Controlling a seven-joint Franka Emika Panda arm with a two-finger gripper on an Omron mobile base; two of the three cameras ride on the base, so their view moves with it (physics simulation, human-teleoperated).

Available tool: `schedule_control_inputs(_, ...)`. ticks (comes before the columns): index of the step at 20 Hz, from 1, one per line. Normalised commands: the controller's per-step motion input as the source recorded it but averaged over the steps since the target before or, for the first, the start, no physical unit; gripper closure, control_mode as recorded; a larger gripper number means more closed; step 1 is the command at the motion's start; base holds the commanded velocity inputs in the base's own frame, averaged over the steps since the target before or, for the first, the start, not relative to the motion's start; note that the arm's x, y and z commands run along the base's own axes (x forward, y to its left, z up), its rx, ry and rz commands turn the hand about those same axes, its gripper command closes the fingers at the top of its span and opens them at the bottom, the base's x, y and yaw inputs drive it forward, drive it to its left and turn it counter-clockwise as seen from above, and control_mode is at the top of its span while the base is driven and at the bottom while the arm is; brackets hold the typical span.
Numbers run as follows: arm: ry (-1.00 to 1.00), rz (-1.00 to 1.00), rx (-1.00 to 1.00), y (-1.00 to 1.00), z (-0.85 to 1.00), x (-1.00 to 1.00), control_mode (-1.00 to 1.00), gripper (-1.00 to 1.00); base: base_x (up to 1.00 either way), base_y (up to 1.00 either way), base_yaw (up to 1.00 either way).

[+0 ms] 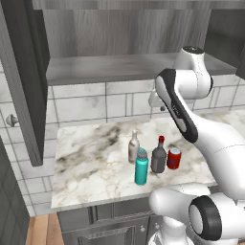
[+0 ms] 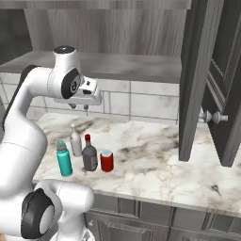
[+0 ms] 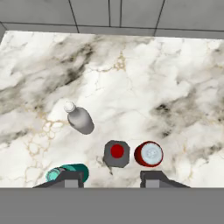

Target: Sort all alcoholic drinks to one cabinet, and non-alcoholic drinks to the other.

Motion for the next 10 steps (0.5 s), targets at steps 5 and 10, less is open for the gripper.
schedule_control_inputs(5, -0.05, 0.00, 0.00, 0.00, 0.00, -0.22, -1.00, -1.00, 0.00, 0.00, 0.00)
schedule_control_inputs(10, -0.17, -0.01, 0.00, 0.17, -0.01, -0.47, -1.00, -1.00, 0.00, 0.00, 0.00)
